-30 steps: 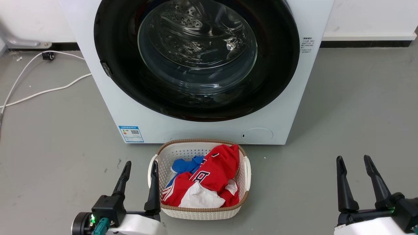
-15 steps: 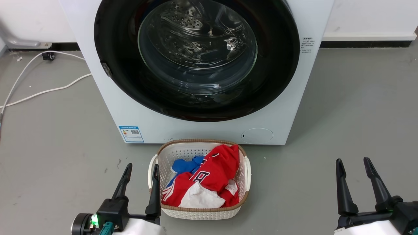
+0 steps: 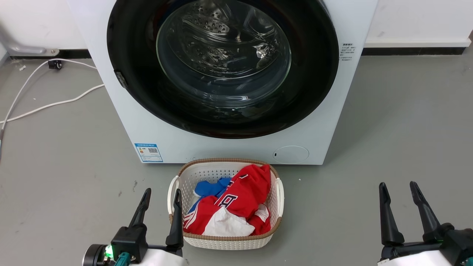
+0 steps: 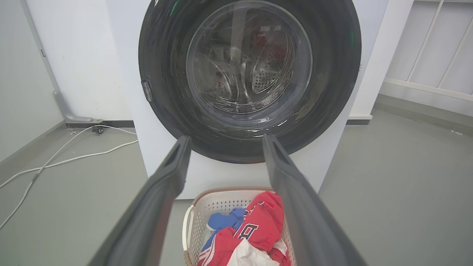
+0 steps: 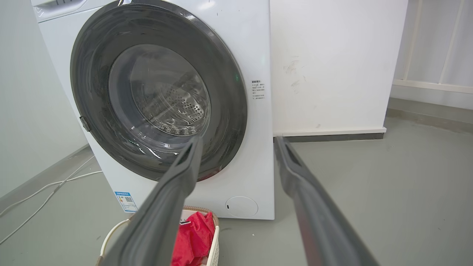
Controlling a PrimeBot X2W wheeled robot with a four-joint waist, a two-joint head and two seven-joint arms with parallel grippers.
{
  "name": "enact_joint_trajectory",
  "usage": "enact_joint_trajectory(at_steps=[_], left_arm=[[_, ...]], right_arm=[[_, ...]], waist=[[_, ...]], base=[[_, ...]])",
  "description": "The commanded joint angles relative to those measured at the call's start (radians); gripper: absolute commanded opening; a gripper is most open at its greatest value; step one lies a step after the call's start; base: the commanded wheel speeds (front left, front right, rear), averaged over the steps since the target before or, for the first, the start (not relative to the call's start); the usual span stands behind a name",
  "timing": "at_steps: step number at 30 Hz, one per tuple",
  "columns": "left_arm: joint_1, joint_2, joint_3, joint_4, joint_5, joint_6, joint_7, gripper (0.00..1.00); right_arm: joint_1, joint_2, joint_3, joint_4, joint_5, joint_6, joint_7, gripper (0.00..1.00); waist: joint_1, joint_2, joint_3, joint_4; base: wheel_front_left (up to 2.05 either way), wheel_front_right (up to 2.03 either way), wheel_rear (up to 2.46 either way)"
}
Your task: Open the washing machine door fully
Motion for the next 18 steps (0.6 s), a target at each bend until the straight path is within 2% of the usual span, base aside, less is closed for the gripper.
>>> enact_joint_trajectory(at_steps=[1, 7, 8, 9, 10, 11, 16, 18], left_arm=[[0.007, -0.001, -0.001, 0.002, -0.005, 0.004, -0.003, 1.0], [0.009, -0.001, -0.003, 0.006, -0.002, 0.008, -0.003, 1.0], [0.008, -0.001, -0.004, 0.006, -0.002, 0.008, -0.003, 1.0], [0.008, -0.001, -0.003, 0.007, -0.002, 0.009, -0.003, 1.0], [0.008, -0.001, -0.004, 0.008, -0.002, 0.009, -0.003, 1.0], [0.008, -0.001, -0.003, 0.008, -0.002, 0.01, -0.003, 1.0], [0.01, -0.001, -0.002, 0.009, -0.003, 0.011, -0.003, 1.0], [0.011, -0.001, -0.001, 0.009, -0.004, 0.011, -0.003, 1.0]], right_arm=[[0.01, 0.0, 0.0, 0.004, 0.004, 0.0, -0.003, 1.0], [0.011, 0.0, 0.006, 0.008, -0.002, 0.0, -0.003, 1.0], [0.01, 0.0, 0.006, 0.008, -0.002, 0.0, -0.003, 0.82], [0.01, 0.0, 0.007, 0.009, -0.003, 0.0, -0.003, 0.45], [0.01, 0.0, 0.008, 0.009, -0.005, 0.0, -0.003, 0.14], [0.01, 0.0, 0.015, 0.009, -0.007, 0.0, -0.003, 0.0], [0.01, 0.0, 0.013, 0.006, 0.03, 0.0, -0.003, 0.0], [0.005, 0.0, 0.003, 0.003, 0.088, 0.0, -0.003, 0.0]], waist=[[0.0, -0.0001, -0.001, 0.001], [0.0, -0.0001, -0.003, 0.002], [0.0, -0.0001, -0.004, 0.002], [0.0, -0.0001, -0.004, 0.002], [0.0, -0.0001, -0.004, 0.002], [0.0, -0.0001, -0.004, 0.003], [0.0, -0.0001, -0.006, 0.001], [0.0, -0.0001, -0.007, 0.0]], base=[[0.0, 0.0, 0.0], [0.0, 0.0, 0.0], [0.0, 0.0, 0.0], [0.0, 0.0, 0.0], [0.0, 0.0, 0.0], [0.0, 0.0, 0.0], [0.0, 0.0, 0.0], [0.0, 0.0, 0.0]])
